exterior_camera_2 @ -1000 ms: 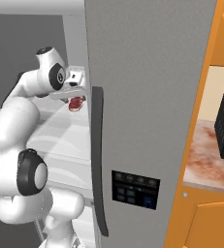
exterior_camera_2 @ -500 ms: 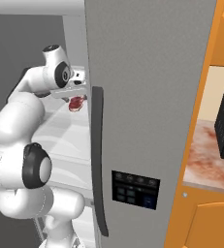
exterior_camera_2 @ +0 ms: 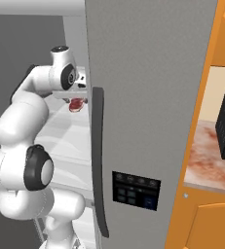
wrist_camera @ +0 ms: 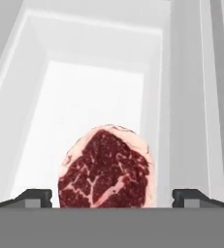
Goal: Open the fridge, remove the tangerine, eggplant, and steak, and place them on any counter.
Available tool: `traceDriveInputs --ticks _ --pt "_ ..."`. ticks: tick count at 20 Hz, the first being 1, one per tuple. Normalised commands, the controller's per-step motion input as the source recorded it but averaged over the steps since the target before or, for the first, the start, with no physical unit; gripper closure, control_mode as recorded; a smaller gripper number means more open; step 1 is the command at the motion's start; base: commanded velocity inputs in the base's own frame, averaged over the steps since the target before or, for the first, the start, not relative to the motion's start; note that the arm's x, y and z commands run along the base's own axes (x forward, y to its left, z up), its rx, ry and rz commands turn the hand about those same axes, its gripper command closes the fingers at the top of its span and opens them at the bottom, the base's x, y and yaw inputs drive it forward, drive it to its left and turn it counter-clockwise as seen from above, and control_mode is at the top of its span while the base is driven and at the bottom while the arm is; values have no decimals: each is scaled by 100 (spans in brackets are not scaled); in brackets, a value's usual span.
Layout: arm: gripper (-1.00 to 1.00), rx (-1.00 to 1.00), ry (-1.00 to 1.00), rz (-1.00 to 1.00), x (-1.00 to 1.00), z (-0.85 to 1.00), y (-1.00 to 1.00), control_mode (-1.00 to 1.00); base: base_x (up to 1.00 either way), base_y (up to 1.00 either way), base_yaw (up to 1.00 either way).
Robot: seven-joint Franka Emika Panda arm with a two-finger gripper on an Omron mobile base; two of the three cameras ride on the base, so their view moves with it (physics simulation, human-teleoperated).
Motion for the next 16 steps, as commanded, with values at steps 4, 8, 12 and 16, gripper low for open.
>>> traceDriveInputs --ticks 4,8,12,16 --pt "100 2 20 0 11 -100 0 -100 0 0 0" --pt "100 0 18 0 -4 -100 10 -100 0 0 0" --pt "100 0 1 0 -79 -67 67 -100 0 0 0" --pt "100 0 -25 0 -100 -4 56 -100 0 0 0"
